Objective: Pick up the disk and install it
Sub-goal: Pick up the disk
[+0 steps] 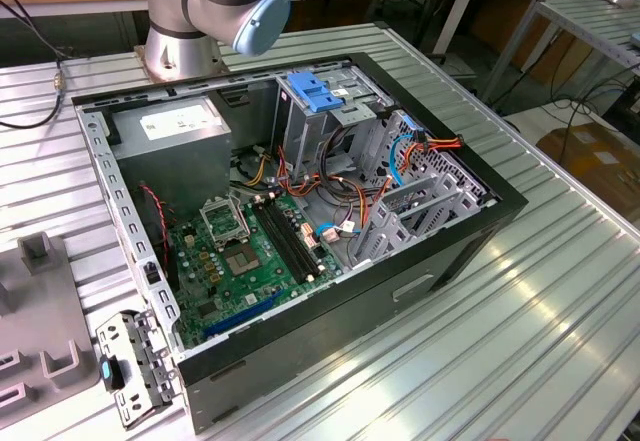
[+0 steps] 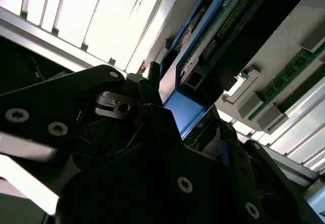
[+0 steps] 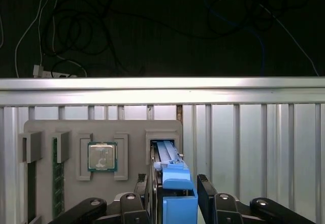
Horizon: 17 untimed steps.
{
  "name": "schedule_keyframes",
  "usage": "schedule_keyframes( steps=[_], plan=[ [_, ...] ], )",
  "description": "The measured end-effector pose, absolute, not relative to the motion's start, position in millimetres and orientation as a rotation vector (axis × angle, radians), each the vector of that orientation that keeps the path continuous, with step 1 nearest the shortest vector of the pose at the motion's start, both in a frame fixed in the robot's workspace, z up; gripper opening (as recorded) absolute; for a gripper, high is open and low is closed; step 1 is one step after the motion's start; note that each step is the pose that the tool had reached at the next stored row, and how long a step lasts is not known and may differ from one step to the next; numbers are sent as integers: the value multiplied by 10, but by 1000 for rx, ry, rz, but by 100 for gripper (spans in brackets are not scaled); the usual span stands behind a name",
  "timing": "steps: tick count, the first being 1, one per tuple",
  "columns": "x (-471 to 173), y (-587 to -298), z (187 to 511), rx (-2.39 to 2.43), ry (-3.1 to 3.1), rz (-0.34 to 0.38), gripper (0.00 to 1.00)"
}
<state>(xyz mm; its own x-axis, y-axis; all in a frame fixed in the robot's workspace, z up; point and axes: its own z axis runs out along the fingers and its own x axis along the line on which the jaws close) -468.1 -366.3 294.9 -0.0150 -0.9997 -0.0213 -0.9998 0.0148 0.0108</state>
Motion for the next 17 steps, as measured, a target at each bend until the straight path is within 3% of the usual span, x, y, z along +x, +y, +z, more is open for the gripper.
schedule_keyframes(
  steps=[6, 7, 16, 17],
  plan=[
    [-4681, -3662, 2948, -2199, 2233, 35, 49],
    [-4681, -3662, 2948, -2199, 2233, 35, 42],
    [-4681, -3662, 2945, -2199, 2233, 35, 41],
    [-4681, -3662, 2945, -2199, 2233, 35, 37]
  ],
)
